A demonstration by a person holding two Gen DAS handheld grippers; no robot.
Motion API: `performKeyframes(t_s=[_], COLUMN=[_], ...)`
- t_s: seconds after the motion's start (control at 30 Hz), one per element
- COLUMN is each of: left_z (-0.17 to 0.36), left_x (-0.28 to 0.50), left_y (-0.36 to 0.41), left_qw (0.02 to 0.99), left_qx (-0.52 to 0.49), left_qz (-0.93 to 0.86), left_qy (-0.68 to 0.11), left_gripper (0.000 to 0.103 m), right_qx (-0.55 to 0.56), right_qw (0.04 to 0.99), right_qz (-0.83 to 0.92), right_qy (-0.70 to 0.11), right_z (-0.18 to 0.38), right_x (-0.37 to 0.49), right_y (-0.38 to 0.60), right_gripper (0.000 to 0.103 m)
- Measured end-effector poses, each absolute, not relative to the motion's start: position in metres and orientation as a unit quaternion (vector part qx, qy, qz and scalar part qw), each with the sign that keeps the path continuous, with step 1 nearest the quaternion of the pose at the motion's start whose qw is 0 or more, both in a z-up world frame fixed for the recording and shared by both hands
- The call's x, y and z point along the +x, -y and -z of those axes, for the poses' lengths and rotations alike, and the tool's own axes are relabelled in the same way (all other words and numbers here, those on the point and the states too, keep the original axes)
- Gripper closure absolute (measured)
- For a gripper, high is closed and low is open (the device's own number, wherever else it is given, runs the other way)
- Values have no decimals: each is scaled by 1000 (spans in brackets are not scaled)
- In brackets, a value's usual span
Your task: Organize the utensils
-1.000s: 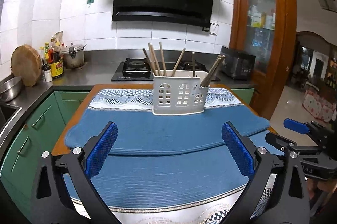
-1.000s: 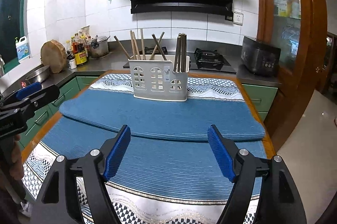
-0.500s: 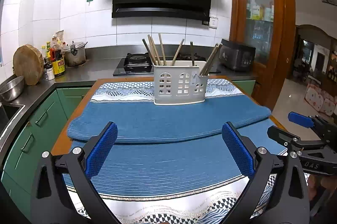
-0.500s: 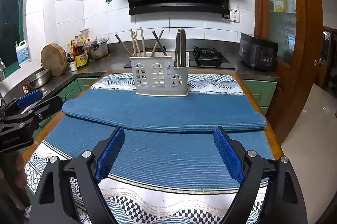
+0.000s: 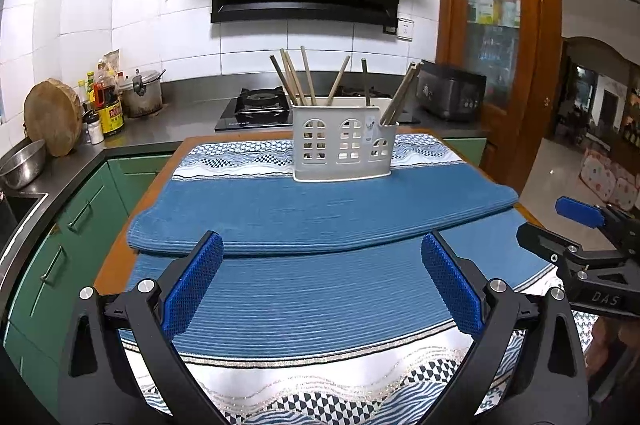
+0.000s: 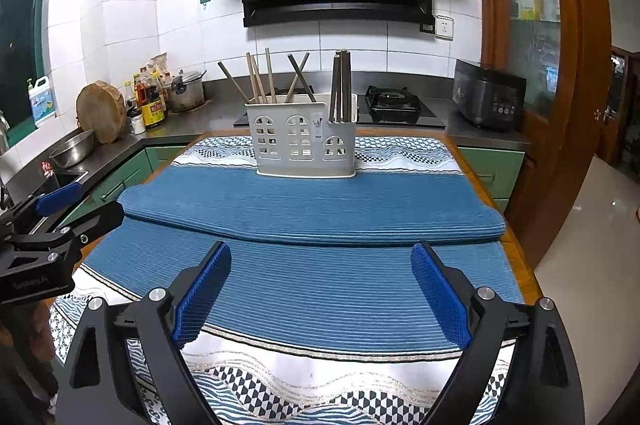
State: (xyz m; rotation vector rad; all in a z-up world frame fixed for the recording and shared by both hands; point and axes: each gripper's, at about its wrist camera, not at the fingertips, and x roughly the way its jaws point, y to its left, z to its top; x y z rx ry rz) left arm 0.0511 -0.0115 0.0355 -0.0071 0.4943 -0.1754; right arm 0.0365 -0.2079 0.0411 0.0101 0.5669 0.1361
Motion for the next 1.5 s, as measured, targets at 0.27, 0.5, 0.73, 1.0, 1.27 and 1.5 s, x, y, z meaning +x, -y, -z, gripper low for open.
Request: performKeyframes(t_s=[0.27,0.5,0.73,1.0,1.27,1.5], left_z=[-33,-30,-27,-27,-26,-27], left_x=[50,51,53,53,53,54], left_y=[6,3,0,2,3,4], left_qw=[966,965,964,963,963,963], left_qx=[-7,-9,-12,-9,-7,-6], left_qz=[79,76,73,75,74,72], left_qy=[-248,-252,-256,-257,-260,-260], left_gripper=[5,5,5,5,5,5], right_qx=[4,2,2,1,-2,-3], right_qw=[958,958,956,956,956,956], right_qz=[-68,-66,-67,-66,-66,-68], right_qy=[-280,-280,-284,-286,-285,-285], right_z=[-41,-41,-38,-38,-38,-38], right_x=[35,35,36,37,34,34], right_y=[208,207,207,206,207,205], right_gripper=[15,15,14,14,14,14])
